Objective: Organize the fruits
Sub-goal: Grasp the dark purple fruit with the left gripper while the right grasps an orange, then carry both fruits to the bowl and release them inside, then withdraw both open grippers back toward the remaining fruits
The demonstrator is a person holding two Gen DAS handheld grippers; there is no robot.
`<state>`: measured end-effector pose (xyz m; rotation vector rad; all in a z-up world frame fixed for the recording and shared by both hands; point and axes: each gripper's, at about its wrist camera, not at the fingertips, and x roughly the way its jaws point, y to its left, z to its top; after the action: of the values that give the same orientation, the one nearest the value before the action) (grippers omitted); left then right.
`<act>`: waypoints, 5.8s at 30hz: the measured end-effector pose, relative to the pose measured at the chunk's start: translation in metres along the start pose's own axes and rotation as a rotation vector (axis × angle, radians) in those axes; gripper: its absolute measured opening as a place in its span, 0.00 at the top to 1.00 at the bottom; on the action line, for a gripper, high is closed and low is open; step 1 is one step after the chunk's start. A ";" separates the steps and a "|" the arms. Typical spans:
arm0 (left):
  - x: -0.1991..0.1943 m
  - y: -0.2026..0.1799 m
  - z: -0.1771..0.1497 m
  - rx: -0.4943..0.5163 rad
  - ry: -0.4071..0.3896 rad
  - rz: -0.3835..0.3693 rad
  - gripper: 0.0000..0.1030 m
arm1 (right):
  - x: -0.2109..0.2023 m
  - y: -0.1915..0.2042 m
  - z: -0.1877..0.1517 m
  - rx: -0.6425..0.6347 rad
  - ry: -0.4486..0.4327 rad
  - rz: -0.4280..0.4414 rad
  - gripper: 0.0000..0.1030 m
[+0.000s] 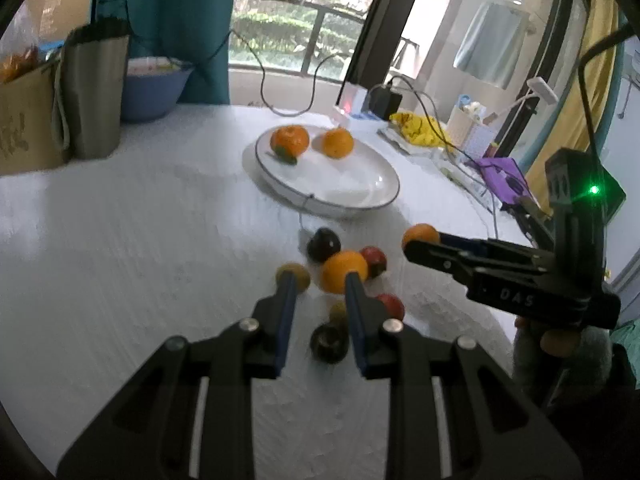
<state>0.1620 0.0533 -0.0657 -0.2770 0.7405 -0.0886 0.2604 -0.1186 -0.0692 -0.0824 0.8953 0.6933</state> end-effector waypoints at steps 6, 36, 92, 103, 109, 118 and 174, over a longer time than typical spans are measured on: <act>-0.001 -0.002 -0.002 0.018 0.012 -0.008 0.75 | -0.005 -0.003 0.004 -0.007 -0.017 -0.009 0.59; 0.038 -0.003 -0.025 0.001 0.151 0.085 0.73 | -0.010 -0.011 -0.006 0.033 -0.015 -0.007 0.59; 0.129 -0.001 0.112 0.107 0.048 -0.028 0.73 | 0.058 -0.050 0.083 -0.063 -0.072 -0.120 0.59; 0.164 -0.010 0.129 0.136 0.108 -0.041 0.73 | 0.075 -0.059 0.092 -0.078 -0.084 -0.130 0.59; 0.173 -0.010 0.131 0.139 0.137 -0.030 0.72 | 0.077 -0.057 0.094 -0.090 -0.094 -0.138 0.59; 0.164 -0.010 0.134 0.133 0.118 -0.022 0.65 | 0.072 -0.059 0.094 -0.077 -0.102 -0.157 0.59; 0.013 -0.008 0.013 0.030 0.005 -0.008 0.56 | -0.014 0.010 -0.015 -0.050 -0.058 -0.051 0.59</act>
<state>0.1803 0.0462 -0.0630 -0.2509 0.7421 -0.1075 0.2385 -0.1233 -0.0667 -0.1289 0.8173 0.6675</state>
